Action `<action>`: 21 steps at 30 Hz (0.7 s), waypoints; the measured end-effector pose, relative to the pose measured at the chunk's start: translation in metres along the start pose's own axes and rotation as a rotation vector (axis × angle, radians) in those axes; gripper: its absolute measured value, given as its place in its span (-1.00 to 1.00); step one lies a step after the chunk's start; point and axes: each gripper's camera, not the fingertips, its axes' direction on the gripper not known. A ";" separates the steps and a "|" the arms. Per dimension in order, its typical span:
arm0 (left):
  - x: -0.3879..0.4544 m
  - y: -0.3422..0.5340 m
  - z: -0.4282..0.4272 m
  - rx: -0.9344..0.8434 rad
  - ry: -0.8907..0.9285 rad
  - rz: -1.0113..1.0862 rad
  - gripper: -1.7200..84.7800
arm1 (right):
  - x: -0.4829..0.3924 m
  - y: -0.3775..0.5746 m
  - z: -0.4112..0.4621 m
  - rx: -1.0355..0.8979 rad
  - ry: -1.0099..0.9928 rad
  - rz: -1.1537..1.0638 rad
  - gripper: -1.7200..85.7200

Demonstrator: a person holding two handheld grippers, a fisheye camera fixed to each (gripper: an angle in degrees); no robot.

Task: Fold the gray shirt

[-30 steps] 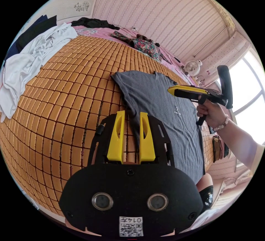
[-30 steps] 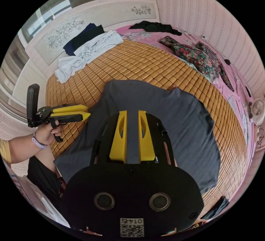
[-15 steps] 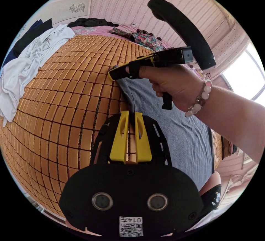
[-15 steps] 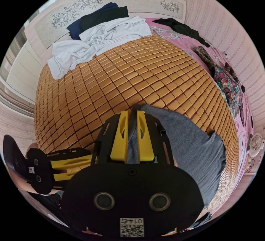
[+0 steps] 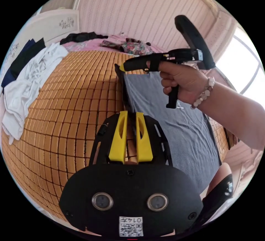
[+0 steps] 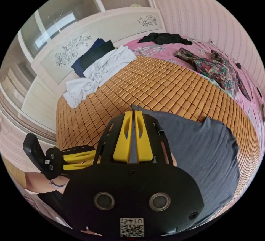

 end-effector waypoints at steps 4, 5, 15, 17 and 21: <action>0.023 0.004 -0.001 -0.073 0.165 0.123 -0.82 | 0.082 0.039 -0.040 -0.065 0.000 0.223 -0.79; 0.028 0.009 0.000 -0.106 0.202 0.142 -0.81 | 0.089 0.047 -0.050 -0.044 -0.004 0.242 -0.79; 0.073 0.023 0.010 -0.177 0.283 0.186 -0.93 | 0.121 0.207 -0.217 0.126 0.235 0.346 -0.80; 0.092 0.013 0.018 -0.185 0.293 0.230 -0.96 | 0.127 0.231 -0.244 0.127 0.354 0.380 -0.80; 0.138 -0.021 0.047 -0.249 0.360 0.324 -0.97 | 0.148 0.270 -0.295 0.210 0.547 0.506 -0.80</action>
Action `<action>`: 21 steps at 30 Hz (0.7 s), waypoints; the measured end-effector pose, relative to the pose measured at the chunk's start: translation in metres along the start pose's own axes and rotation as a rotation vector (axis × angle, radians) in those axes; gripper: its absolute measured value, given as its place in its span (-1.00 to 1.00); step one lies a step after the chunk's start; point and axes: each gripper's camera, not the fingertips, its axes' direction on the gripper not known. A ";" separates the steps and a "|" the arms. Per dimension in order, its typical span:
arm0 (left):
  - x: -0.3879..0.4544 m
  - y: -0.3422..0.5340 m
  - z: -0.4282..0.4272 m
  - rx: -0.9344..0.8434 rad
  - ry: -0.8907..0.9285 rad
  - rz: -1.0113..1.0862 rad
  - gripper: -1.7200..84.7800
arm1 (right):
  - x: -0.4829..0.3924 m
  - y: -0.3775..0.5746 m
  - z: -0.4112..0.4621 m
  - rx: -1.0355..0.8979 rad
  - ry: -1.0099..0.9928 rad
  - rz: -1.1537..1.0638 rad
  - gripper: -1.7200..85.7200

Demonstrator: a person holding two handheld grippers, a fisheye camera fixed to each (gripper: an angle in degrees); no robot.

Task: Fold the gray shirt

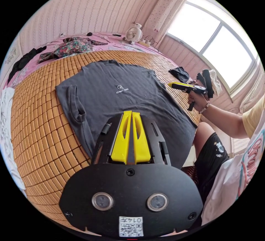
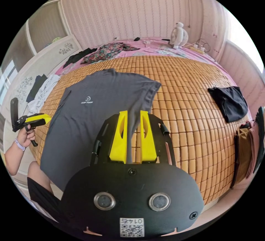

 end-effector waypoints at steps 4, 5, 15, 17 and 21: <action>0.012 -0.053 0.038 -0.078 0.146 0.016 -0.97 | 0.041 -0.014 -0.001 -0.057 -0.114 0.153 -0.80; 0.018 -0.071 0.050 -0.078 0.153 0.029 -0.97 | 0.045 -0.016 -0.001 -0.057 -0.139 0.161 -0.80; 0.091 -0.213 0.173 -0.149 0.059 0.225 -0.88 | 0.085 -0.035 -0.007 -0.044 -0.273 0.294 -0.83; 0.101 -0.227 0.191 -0.127 0.009 0.244 -0.86 | 0.090 -0.036 -0.014 -0.031 -0.303 0.297 -0.84; 0.121 -0.248 0.229 -0.151 -0.056 0.265 -0.81 | 0.102 -0.038 -0.022 -0.057 -0.347 0.337 -0.88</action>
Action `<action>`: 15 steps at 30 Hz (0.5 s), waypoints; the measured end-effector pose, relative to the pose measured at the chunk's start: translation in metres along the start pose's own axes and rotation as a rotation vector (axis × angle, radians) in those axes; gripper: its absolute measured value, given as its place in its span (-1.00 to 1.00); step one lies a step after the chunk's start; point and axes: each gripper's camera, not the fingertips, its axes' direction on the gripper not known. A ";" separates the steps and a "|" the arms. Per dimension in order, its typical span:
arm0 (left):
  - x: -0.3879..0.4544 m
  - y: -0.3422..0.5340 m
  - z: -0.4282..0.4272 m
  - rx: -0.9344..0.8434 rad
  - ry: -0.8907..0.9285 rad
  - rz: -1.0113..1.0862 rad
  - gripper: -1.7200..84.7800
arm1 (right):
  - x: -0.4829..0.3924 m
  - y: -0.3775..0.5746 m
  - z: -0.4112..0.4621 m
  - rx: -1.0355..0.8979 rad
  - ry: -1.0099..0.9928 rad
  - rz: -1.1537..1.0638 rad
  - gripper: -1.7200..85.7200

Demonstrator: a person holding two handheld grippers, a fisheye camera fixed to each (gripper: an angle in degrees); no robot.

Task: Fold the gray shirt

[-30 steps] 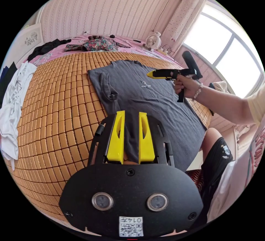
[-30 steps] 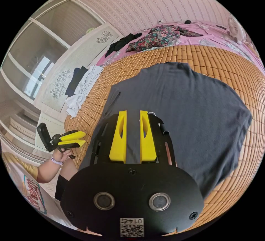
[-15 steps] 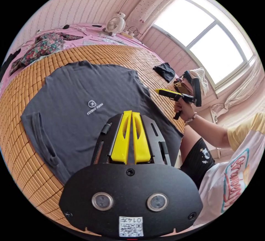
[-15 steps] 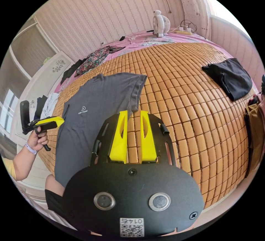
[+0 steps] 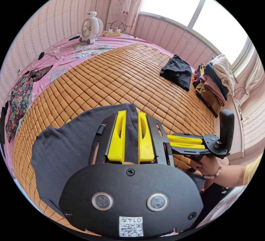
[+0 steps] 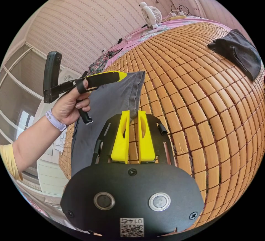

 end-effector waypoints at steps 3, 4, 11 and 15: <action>0.008 -0.015 0.021 -0.062 -0.022 0.005 -0.80 | 0.003 0.002 -0.012 0.017 -0.024 0.027 -0.90; 0.009 -0.017 0.024 -0.064 -0.027 0.002 -0.81 | 0.004 0.005 -0.016 0.022 -0.040 0.032 -0.91; 0.015 -0.035 0.044 -0.108 -0.148 0.100 -0.91 | 0.002 0.016 -0.031 0.023 -0.094 0.043 -0.94; 0.000 -0.026 -0.006 0.032 -0.091 0.044 -0.88 | -0.033 0.027 -0.070 0.125 -0.082 -0.123 -0.94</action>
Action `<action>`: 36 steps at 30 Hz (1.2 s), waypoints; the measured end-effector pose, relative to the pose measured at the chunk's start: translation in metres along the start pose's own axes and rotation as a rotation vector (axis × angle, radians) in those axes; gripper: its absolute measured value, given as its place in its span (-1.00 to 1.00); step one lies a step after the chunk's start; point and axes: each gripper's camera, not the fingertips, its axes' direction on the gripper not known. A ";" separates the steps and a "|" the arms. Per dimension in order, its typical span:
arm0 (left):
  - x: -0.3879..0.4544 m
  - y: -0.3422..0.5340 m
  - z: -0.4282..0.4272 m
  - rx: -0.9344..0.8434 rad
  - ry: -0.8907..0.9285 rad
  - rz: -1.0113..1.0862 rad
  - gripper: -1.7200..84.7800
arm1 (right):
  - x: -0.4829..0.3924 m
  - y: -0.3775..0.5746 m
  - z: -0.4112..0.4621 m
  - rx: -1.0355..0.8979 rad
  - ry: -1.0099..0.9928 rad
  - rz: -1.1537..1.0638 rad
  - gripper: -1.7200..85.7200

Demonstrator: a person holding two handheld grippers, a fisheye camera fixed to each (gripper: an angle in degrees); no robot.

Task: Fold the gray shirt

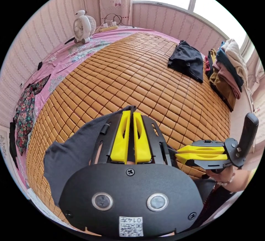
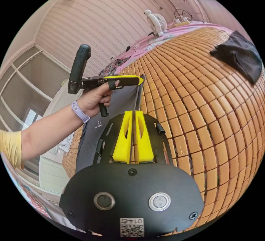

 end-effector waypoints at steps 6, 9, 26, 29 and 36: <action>-0.071 0.086 -0.070 0.148 -0.153 -0.270 -0.84 | -0.055 0.012 -0.013 -0.066 -0.127 -0.263 -0.91; -0.113 0.130 -0.079 0.089 -0.081 -0.418 -0.84 | -0.055 0.021 -0.004 -0.117 -0.026 -0.272 -0.89; -0.256 0.325 -0.164 0.202 -0.157 -0.883 -0.79 | -0.091 -0.051 0.171 -0.276 0.231 -0.397 -0.72; -0.273 0.332 -0.157 0.211 -0.102 -0.946 -0.77 | -0.094 -0.052 0.191 -0.294 0.243 -0.367 -0.76; -0.292 0.315 -0.151 0.081 -0.129 -0.834 -0.84 | -0.118 -0.041 0.221 -0.328 0.336 -0.437 -0.94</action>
